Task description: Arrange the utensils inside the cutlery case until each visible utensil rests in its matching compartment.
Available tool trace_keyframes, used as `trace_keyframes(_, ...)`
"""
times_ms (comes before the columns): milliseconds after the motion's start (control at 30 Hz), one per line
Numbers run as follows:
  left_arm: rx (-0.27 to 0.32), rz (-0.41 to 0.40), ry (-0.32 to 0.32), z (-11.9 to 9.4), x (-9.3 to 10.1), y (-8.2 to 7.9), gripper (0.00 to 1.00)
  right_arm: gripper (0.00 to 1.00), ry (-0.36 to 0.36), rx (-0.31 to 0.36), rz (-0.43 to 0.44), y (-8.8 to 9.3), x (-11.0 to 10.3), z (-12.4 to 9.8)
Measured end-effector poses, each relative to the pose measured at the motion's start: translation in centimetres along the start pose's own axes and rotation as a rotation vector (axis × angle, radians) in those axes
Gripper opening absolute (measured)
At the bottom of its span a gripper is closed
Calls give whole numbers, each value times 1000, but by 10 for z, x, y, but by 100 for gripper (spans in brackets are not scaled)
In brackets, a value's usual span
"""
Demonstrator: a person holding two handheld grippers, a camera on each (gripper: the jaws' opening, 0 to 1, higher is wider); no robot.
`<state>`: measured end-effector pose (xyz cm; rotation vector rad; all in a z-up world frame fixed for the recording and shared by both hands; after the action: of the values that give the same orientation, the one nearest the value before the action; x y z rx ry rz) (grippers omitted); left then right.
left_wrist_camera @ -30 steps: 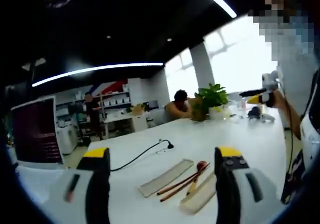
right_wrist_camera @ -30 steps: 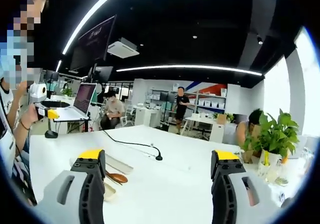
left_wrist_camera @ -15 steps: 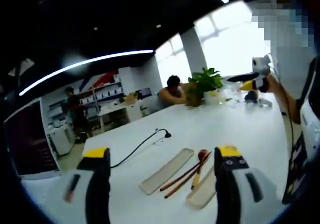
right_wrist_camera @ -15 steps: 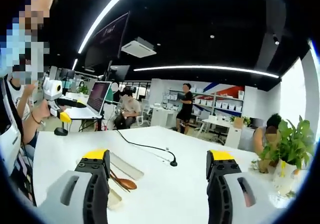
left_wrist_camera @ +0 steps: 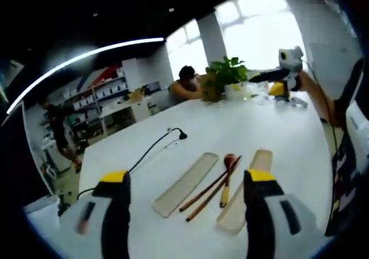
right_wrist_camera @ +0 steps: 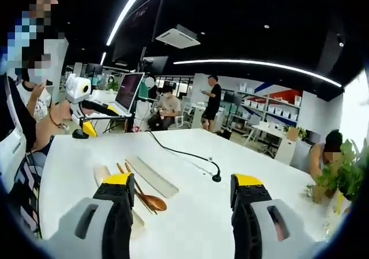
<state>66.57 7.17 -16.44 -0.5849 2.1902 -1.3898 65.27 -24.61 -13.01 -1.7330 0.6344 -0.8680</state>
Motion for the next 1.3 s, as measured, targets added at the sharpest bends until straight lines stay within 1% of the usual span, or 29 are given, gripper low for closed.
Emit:
trace_keyframes(100, -36, 10, 22, 7, -3, 4, 83, 66, -30, -30, -13, 5, -2, 10)
trace_keyframes(133, -48, 11, 33, 10, -3, 6, 80, 64, -41, -39, -19, 6, -3, 13)
trace_keyframes(167, -66, 15, 52, 12, -3, 8, 74, 63, -51, -48, -25, 8, -4, 16)
trace_keyframes(200, -75, 18, 64, 14, -3, 8, 69, 62, -61, -55, -31, 9, -5, 19)
trace_keyframes(233, -78, 16, 73, 17, -4, 9, 67, 61, -71, -60, -36, 10, -7, 22)
trace_keyframes(300, -97, 13, 102, 22, -3, 11, 69, 58, -101, -72, -50, 11, -11, 28)
trace_keyframes(433, -163, 36, 135, 34, -3, 19, 66, 53, -151, -90, -69, 16, -18, 41)
trace_keyframes(500, -210, 50, 161, 41, -3, 26, 63, 52, -181, -108, -78, 20, -23, 48)
trace_keyframes(567, -233, 60, 178, 47, -3, 30, 60, 50, -212, -126, -92, 25, -28, 55)
trace_keyframes(600, -253, 73, 191, 49, -2, 34, 58, 50, -229, -145, -103, 29, -30, 59)
trace_keyframes(667, -279, 129, 216, 54, -2, 37, 52, 49, -260, -169, -125, 36, -34, 66)
trace_keyframes(700, -290, 129, 215, 56, -2, 39, 50, 49, -269, -184, -130, 39, -36, 70)
trace_keyframes(800, -329, 129, 240, 63, -2, 45, 50, 47, -304, -233, -177, 47, -40, 80)
trace_keyframes(867, -350, 138, 262, 67, -1, 49, 50, 46, -323, -274, -211, 53, -42, 83)
trace_keyframes(900, -357, 141, 269, 69, 0, 50, 50, 46, -327, -262, -209, 52, -44, 88)
trace_keyframes(1000, -396, 162, 293, 74, 1, 57, 48, 44, -350, -288, -230, 57, -49, 96)
trace_keyframes(1167, -444, 212, 319, 78, 2, 67, 46, 42, -387, -316, -238, 65, -58, 106)
trace_keyframes(1200, -454, 217, 323, 79, 2, 69, 44, 42, -399, -327, -244, 68, -61, 108)
trace_keyframes(1267, -455, 225, 330, 81, 2, 71, 33, 42, -411, -338, -253, 72, -64, 110)
trace_keyframes(1300, -459, 223, 340, 83, 3, 73, 31, 42, -422, -346, -258, 75, -66, 111)
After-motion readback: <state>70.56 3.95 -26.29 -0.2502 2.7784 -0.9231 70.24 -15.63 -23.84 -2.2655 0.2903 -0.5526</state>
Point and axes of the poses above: the point that each gripper's makers call its tool centre point, and the gripper's own axes: z roughly forward along the fingers, x roughly to its right, y roughly out of its underside, the point moved 4 cm from there along -z, roughly backward along the fingers, and after that the axes turned 8 degrees about y, right-handed, at the moved point
